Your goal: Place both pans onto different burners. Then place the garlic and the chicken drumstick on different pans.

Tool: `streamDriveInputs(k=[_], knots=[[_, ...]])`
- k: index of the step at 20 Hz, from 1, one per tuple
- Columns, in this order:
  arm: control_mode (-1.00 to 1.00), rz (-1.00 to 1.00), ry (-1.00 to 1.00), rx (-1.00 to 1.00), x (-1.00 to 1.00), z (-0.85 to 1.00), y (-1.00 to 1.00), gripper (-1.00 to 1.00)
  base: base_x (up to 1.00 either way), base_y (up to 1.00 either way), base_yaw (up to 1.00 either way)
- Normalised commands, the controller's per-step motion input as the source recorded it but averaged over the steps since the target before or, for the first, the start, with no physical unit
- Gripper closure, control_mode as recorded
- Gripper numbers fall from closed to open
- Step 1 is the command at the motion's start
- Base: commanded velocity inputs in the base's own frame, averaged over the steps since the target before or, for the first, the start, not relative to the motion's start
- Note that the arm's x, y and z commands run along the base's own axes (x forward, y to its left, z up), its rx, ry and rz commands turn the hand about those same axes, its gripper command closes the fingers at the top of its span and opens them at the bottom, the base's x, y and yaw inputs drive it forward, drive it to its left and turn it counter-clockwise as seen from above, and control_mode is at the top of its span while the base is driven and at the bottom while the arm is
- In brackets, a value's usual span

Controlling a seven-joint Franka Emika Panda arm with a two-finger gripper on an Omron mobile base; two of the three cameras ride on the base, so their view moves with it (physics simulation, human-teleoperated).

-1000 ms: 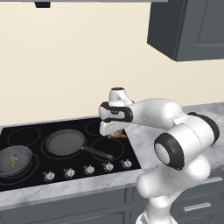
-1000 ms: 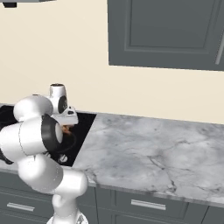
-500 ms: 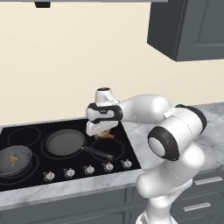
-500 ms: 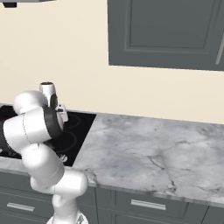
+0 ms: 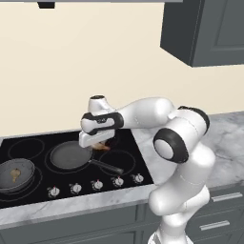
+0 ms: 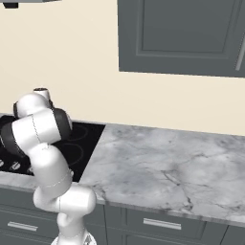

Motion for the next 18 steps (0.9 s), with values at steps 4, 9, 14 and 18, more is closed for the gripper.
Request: streamDriveInputs(k=[4,9,14,18], knots=[[-1.0,0.0,0.0,-0.01,0.15,-0.01,0.54,1.0,0.0,0.0,0.0],[-1.0,0.0,0.0,-0.01,0.14,-0.13,0.45,1.0,0.0,0.0,0.0],[-1.0,0.0,0.0,0.0,0.09,-0.16,0.33,1.0,0.0,0.0,0.0],[-1.0,0.0,0.0,0.0,0.12,-0.24,0.34,1.0,0.0,0.0,0.0]])
